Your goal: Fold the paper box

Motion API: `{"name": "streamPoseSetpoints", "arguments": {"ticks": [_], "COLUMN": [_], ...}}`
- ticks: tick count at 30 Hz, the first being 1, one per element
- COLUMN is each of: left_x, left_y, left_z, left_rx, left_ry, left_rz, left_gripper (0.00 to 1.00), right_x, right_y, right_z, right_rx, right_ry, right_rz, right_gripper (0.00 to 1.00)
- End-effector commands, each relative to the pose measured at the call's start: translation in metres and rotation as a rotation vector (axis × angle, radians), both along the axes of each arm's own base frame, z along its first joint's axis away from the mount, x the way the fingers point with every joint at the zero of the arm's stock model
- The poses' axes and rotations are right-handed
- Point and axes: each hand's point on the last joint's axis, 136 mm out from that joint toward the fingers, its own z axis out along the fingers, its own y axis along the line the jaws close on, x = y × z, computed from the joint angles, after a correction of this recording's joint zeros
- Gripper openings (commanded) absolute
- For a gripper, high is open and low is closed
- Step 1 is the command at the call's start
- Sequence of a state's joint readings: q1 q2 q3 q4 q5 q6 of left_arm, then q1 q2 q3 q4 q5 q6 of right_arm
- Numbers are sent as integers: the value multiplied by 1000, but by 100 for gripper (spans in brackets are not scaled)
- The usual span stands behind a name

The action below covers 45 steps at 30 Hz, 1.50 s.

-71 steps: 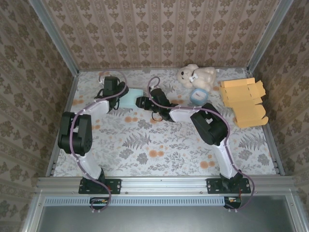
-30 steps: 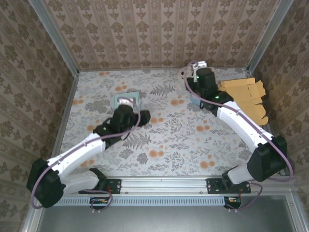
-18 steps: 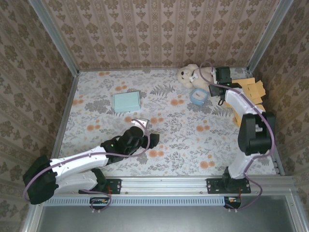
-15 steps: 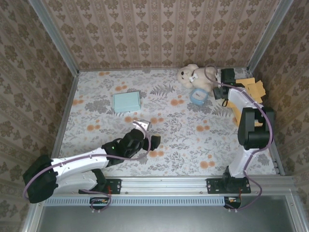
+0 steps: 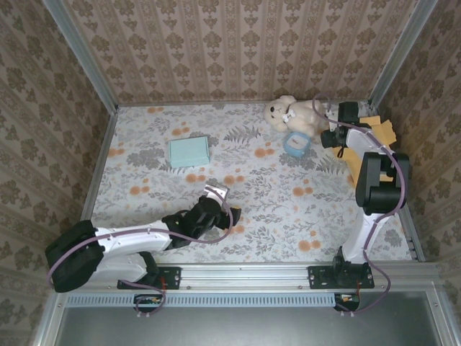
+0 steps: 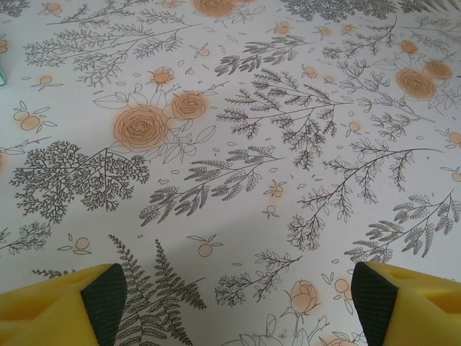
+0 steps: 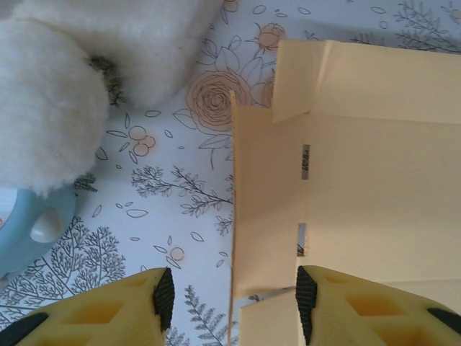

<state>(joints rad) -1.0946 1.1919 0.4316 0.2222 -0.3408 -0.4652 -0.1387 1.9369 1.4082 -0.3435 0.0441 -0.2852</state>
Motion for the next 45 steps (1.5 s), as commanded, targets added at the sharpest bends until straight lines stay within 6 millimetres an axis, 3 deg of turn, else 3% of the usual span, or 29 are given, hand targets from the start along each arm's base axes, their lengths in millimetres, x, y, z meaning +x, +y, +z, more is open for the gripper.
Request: {"name": "streamPoseSetpoints", "arguments": {"ticks": [1, 5, 9, 11, 18, 22, 24, 26, 28, 31, 33, 38, 41, 45], "left_x": [4, 4, 4, 5, 5, 2, 1, 0, -1, -2, -4, -7, -9, -8], "left_y": [-5, -3, -1, 0, 12, 23, 30, 38, 50, 72, 90, 132, 142, 140], "left_z": [10, 9, 9, 11, 23, 30, 35, 43, 54, 68, 75, 85, 87, 84], "left_rx": [-8, 0, 0, -1, -36, -87, -118, -146, -169, -208, -220, -218, -216, -237], "left_ry": [-44, -44, -44, -46, -32, -12, -9, -10, -14, -39, -53, -90, -82, -58], "left_rz": [-1, 6, 12, 19, 81, 131, 158, 185, 223, 284, 333, 429, 437, 436], "left_gripper": [85, 85, 85, 85, 85, 85, 85, 86, 86, 86, 86, 86, 86, 86], "right_x": [11, 11, 11, 10, -10, -36, -50, -63, -78, -104, -124, -177, -198, -211], "right_y": [4, 2, 4, 4, -26, -38, -33, -15, 18, 74, 110, 184, 219, 270], "right_z": [-2, -17, -18, -8, 65, 122, 151, 179, 206, 230, 234, 213, 181, 140], "right_rx": [20, 12, 30, 27, -114, -184, -195, -220, -243, -203, -115, 133, 242, 354], "right_ry": [-3, 30, 30, 2, -118, -187, -222, -267, -326, -384, -405, -438, -413, -369], "right_rz": [19, 18, 26, 25, -95, -196, -221, -203, -161, -97, -59, 25, 78, 159], "right_gripper": [48, 41, 14, 8, 1, 0, 0, 0, 0, 0, 0, 0, 0, 0]}}
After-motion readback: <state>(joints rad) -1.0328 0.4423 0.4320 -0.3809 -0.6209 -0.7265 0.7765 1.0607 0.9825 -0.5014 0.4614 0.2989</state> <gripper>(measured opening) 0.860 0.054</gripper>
